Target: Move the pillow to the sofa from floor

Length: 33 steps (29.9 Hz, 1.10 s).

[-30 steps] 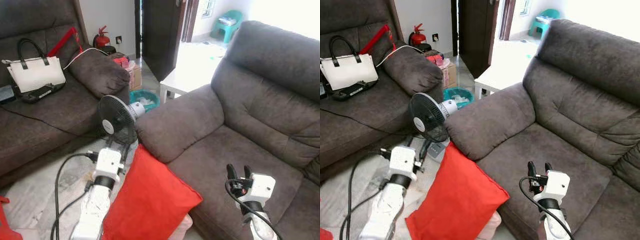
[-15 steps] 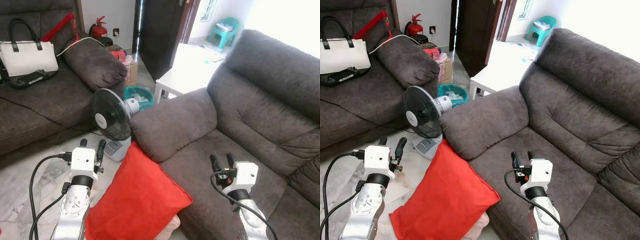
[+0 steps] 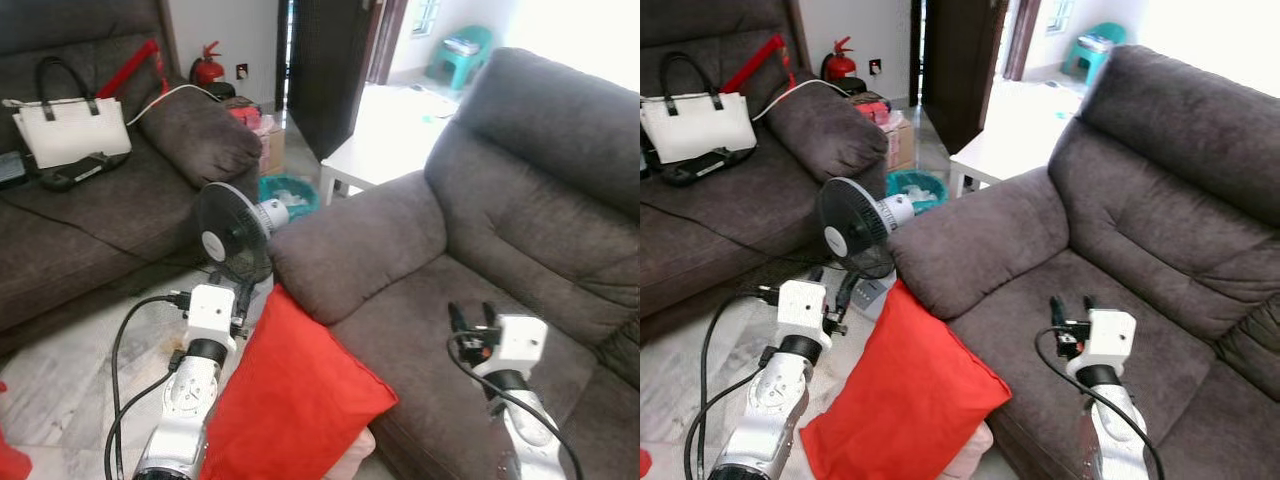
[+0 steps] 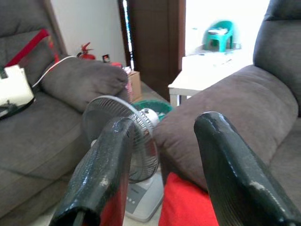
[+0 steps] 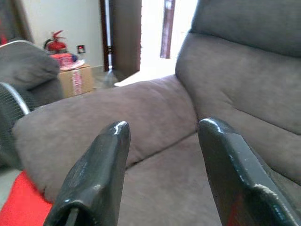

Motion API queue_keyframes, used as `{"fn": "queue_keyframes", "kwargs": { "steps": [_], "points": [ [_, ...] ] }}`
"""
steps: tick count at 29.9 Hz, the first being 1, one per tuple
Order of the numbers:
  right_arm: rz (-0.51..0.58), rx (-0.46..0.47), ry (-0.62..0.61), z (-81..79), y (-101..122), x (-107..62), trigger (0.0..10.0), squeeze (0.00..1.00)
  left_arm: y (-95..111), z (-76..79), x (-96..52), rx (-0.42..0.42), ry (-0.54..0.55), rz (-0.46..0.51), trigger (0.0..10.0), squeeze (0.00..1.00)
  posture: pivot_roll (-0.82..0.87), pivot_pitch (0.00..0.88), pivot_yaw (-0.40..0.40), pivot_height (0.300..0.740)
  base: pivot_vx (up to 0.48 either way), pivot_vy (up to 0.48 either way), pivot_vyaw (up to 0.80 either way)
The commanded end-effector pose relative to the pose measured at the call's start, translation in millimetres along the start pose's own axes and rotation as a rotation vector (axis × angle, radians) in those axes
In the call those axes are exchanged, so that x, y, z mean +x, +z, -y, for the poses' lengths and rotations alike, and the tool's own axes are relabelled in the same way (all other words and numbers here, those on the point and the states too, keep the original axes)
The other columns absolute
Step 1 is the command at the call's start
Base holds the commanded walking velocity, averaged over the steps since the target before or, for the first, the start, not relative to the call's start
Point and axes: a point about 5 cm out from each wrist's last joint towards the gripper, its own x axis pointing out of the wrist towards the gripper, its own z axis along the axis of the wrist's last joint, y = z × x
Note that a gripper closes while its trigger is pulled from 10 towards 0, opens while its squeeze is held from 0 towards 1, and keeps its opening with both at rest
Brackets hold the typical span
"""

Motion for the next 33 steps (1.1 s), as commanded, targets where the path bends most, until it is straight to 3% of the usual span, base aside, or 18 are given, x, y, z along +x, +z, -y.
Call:
{"fn": "queue_keyframes", "kwargs": {
  "steps": [1,8,18,33],
  "points": [
    [0.019,0.003,-0.012,3.6,5.8,1.8,10.0,0.0,3.0,0.5,0.5,0.006,-0.014,0.008,10.0,0.0,0.07,0.0,-0.089,0.74,0.0,0.0,0.0],
    [0.02,0.005,0.034,-4.7,9.6,3.8,10.0,0.0,0.0,-6.4,-5.1,0.01,0.046,0.01,10.0,0.0,0.1,0.0,-0.142,0.74,0.0,0.0,0.0],
    [0.049,0.021,0.073,-20.1,17.9,13.4,10.0,0.0,1.8,-13.4,-7.1,0.005,0.067,0.012,10.0,0.0,0.09,0.0,-0.124,0.74,0.0,0.0,0.0],
    [0.058,0.03,0.036,-19.6,18.1,6.6,10.0,0.0,4.0,-13.0,-3.5,-0.016,0.065,0.01,10.0,0.0,0.05,0.0,-0.092,0.74,0.0,0.0,0.0]
  ]
}}
